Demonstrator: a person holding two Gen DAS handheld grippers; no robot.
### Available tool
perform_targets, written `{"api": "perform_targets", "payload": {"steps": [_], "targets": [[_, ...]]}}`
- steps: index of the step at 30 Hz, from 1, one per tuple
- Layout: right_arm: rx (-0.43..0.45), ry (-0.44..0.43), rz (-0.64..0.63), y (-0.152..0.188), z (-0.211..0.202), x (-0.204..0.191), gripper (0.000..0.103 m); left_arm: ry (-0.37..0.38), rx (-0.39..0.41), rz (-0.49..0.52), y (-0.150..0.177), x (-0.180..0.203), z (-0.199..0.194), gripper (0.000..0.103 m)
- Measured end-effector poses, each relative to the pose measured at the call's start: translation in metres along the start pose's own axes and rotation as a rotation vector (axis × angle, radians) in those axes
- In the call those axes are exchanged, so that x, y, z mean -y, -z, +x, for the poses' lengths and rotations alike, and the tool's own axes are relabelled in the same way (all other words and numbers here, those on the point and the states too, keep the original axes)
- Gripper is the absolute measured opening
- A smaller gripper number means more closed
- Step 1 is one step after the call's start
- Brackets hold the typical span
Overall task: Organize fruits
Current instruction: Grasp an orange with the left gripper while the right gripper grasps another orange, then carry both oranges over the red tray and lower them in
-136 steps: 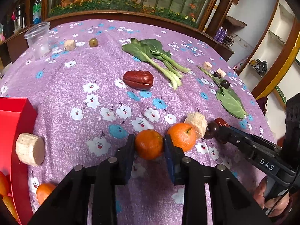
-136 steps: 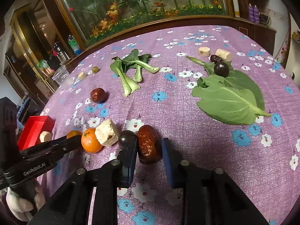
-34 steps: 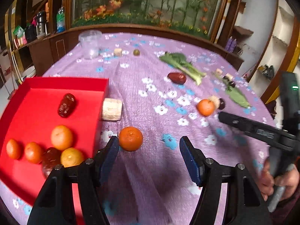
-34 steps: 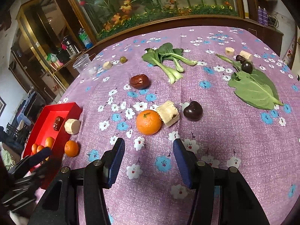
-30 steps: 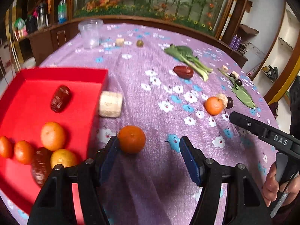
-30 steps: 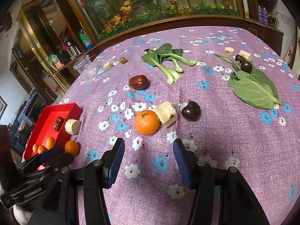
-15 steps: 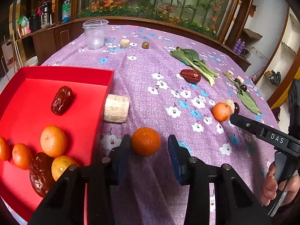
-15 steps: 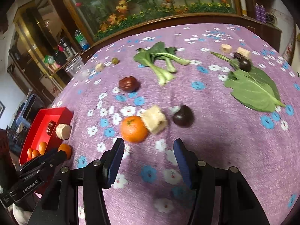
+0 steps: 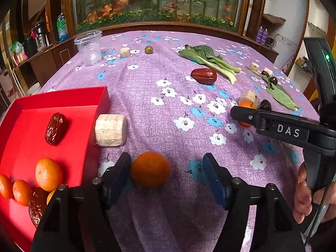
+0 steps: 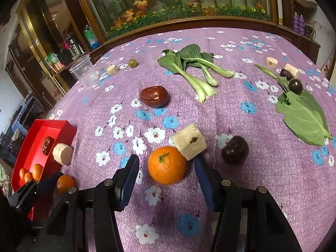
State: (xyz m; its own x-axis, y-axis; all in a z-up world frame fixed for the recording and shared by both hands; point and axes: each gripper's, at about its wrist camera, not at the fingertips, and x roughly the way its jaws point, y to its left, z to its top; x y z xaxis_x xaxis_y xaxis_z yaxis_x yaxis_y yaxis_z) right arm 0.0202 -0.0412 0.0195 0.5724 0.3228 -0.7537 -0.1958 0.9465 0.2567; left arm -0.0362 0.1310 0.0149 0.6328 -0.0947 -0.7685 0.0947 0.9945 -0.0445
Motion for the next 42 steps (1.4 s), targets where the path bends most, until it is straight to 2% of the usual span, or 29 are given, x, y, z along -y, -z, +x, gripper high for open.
{"api": "perform_targets", "payload": {"steps": [7, 10, 11, 12, 13, 14, 22, 30, 39, 42], "targets": [[0.028, 0.035, -0.037, 0.001, 0.003, -0.006, 0.060, -0.011, -0.003, 0.003, 0.000, 0.001, 0.001, 0.071], [0.029, 0.057, -0.054, 0.002, 0.004, -0.009, 0.060, -0.043, 0.009, -0.025, 0.000, -0.005, 0.000, 0.057], [0.028, 0.060, -0.057, 0.002, 0.004, -0.010, 0.059, -0.058, 0.012, -0.036, 0.000, -0.007, -0.001, 0.047], [0.028, 0.071, -0.059, 0.002, 0.003, -0.010, 0.050, -0.070, 0.019, -0.052, 0.000, -0.011, -0.002, 0.039], [0.028, 0.092, -0.063, 0.003, 0.003, -0.010, 0.043, -0.071, 0.025, -0.066, 0.000, -0.014, -0.003, 0.036], [0.030, 0.099, -0.068, 0.004, 0.002, -0.009, 0.041, -0.063, 0.034, -0.090, -0.001, -0.020, -0.005, 0.031], [0.034, 0.018, 0.012, 0.009, -0.012, 0.008, 0.039, 0.008, 0.048, -0.169, 0.003, -0.029, -0.018, 0.030], [0.072, -0.057, 0.038, 0.010, -0.025, 0.010, 0.039, 0.014, 0.098, -0.166, 0.001, -0.021, -0.048, 0.030], [0.157, -0.068, 0.032, 0.014, -0.043, 0.006, 0.039, 0.029, 0.171, -0.182, 0.002, -0.028, -0.084, 0.030], [0.159, -0.073, 0.041, 0.017, -0.051, 0.005, 0.039, 0.024, 0.191, -0.203, 0.004, -0.039, -0.095, 0.030]]}}
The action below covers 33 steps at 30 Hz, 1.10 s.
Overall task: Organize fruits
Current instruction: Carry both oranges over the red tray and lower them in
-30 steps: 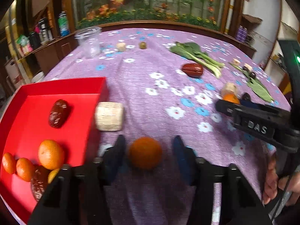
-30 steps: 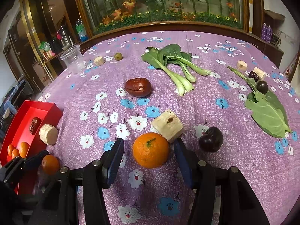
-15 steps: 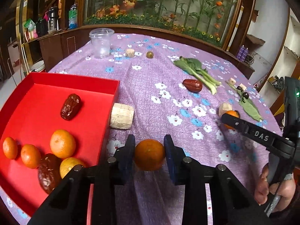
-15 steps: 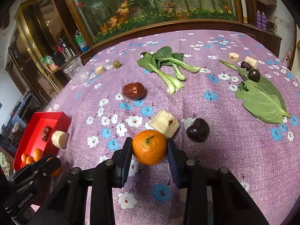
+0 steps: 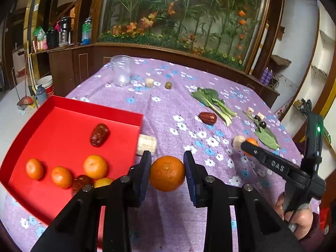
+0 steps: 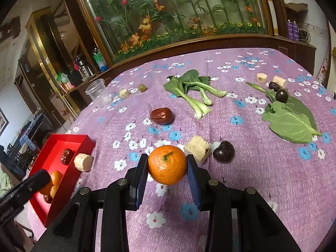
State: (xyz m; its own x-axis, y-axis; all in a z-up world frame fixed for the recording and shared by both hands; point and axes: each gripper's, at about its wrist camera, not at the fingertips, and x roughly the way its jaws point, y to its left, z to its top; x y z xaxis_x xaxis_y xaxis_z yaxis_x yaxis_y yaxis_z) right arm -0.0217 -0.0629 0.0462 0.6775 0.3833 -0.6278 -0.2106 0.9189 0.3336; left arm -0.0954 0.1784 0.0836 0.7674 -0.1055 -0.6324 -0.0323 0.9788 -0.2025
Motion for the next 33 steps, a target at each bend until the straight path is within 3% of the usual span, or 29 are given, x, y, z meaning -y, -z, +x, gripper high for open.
{"api": "perform_targets", "payload": {"steps": [6, 16, 25, 33], "targets": [[-0.036, -0.031, -0.007, 0.011, -0.013, -0.014, 0.039, -0.034, 0.033, -0.059, -0.001, -0.030, -0.016, 0.030], [-0.102, -0.120, -0.108, 0.014, -0.010, -0.080, 0.039, -0.100, 0.054, -0.213, 0.002, -0.103, -0.030, 0.031], [-0.208, -0.228, -0.177, 0.019, 0.024, -0.153, 0.040, -0.130, 0.067, -0.309, 0.007, -0.150, -0.034, 0.031], [-0.254, -0.211, -0.271, 0.019, 0.062, -0.206, 0.040, -0.133, 0.060, -0.345, 0.004, -0.171, -0.030, 0.031]]}}
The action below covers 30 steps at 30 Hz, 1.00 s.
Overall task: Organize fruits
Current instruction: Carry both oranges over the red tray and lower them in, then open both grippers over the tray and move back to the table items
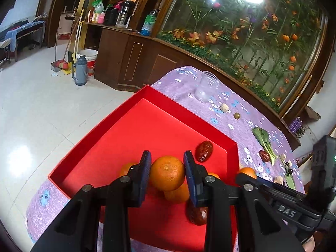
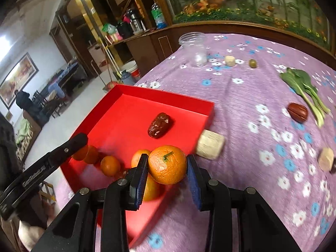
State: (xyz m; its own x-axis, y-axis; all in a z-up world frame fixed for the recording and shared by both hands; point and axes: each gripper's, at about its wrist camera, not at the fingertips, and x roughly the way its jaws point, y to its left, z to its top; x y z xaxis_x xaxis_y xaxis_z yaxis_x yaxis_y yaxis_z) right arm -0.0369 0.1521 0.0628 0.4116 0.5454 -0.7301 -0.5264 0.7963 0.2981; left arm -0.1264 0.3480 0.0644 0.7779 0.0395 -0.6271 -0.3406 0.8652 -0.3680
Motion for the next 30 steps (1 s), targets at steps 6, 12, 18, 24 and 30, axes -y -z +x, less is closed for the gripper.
{"api": "perform_targets", "payload": {"steps": [6, 12, 18, 24, 30], "targets": [[-0.032, 0.039, -0.043, -0.015, 0.028, -0.011, 0.040, -0.021, -0.014, 0.005, -0.014, -0.004, 0.011, 0.031], [-0.053, 0.070, -0.063, -0.021, 0.046, -0.013, 0.041, -0.033, -0.048, 0.002, -0.018, -0.007, 0.028, 0.031], [-0.045, 0.071, -0.074, -0.023, 0.045, -0.014, 0.050, -0.019, -0.041, -0.028, -0.019, -0.010, 0.024, 0.047], [-0.011, 0.063, -0.066, -0.022, 0.027, -0.010, 0.053, -0.001, -0.018, -0.059, -0.020, -0.009, 0.006, 0.056], [0.032, 0.085, -0.017, -0.016, -0.009, 0.022, 0.053, 0.050, 0.002, -0.108, -0.020, -0.005, -0.015, 0.063]]}}
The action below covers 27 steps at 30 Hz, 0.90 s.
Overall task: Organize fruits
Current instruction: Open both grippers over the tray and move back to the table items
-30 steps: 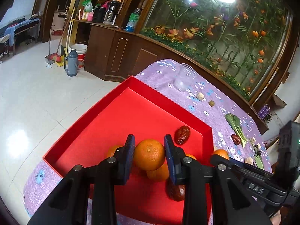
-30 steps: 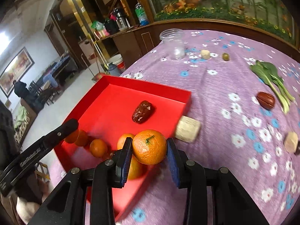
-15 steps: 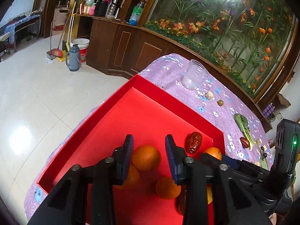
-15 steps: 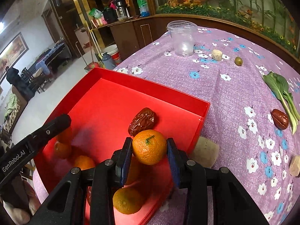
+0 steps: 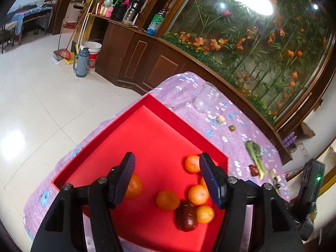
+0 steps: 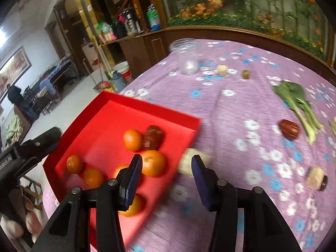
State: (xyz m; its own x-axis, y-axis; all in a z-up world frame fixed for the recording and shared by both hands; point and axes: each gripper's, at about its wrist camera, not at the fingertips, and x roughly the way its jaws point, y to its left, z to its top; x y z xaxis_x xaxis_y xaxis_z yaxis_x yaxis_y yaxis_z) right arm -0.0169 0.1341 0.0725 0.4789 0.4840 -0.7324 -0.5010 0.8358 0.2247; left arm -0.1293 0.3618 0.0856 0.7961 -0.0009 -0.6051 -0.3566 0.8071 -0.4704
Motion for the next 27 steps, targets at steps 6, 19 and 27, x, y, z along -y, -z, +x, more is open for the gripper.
{"api": "perform_targets", "payload": {"steps": [6, 19, 27], "targets": [[0.019, 0.078, 0.085, 0.013, -0.021, 0.053, 0.059, 0.036, 0.010, 0.040, 0.009, 0.025, -0.008, 0.067], [0.002, 0.087, -0.270, 0.015, 0.022, 0.017, 0.058, 0.050, -0.036, 0.113, 0.021, 0.053, 0.004, 0.067], [-0.028, 0.097, -0.416, 0.015, 0.049, 0.008, 0.048, 0.040, -0.068, 0.112, 0.027, 0.052, 0.014, 0.067]]}}
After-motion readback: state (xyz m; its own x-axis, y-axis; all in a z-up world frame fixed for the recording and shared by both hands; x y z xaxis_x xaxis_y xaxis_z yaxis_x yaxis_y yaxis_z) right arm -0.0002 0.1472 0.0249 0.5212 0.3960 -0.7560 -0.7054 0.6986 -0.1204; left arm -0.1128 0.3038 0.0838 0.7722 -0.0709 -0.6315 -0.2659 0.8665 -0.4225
